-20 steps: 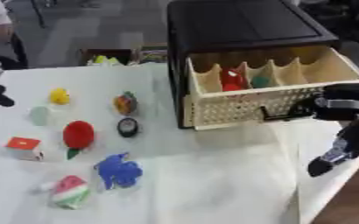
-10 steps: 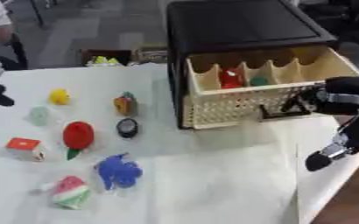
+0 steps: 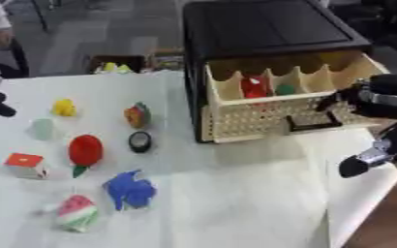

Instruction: Pick up objects from table and place into drawer.

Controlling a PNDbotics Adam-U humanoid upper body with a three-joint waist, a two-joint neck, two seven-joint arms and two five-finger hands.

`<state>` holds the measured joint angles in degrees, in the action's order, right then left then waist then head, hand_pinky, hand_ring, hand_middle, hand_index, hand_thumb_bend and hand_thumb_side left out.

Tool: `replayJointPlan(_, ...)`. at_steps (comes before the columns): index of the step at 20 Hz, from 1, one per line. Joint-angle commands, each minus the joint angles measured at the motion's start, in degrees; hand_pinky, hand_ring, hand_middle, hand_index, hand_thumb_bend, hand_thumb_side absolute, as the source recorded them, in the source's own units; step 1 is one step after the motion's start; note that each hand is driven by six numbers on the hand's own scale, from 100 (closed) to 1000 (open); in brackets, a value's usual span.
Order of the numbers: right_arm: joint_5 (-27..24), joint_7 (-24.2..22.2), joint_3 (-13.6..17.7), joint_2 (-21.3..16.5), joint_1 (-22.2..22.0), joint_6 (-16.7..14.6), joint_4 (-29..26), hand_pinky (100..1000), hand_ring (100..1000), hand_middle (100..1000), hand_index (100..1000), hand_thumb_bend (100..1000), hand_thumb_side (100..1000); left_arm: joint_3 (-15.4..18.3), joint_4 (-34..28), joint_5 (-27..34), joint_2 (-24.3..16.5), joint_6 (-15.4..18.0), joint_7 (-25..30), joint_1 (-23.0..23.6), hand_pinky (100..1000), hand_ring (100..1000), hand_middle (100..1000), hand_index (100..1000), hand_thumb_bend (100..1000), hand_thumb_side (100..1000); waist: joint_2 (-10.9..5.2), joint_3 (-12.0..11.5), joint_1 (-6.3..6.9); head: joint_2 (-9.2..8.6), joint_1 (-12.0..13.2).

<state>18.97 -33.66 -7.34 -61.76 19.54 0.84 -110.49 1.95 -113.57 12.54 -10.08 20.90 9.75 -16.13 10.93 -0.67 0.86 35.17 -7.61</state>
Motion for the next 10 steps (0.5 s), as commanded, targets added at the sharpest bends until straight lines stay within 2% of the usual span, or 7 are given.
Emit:
replayJointPlan(1,-0.47,1.2,2.24,-1.68,0.21,0.23,-1.21,100,100,100,868,919,888,0.45,-1.02,-0.06,-1.39,0.03,-0.25,-0.69,546,626,618,778,100,873,-0.89,0.13,-0.21,-0.14,0.26)
replayJointPlan(10,-0.69,5.62,5.7,-0.96,-0.07,1.3,-2.88,100,100,100,854,910,994,0.62,-1.02,-0.23,-1.46,0.14,-0.51,-0.54,546,626,618,777,100,873,-1.02,0.54,-0.12,0.19,0.44)
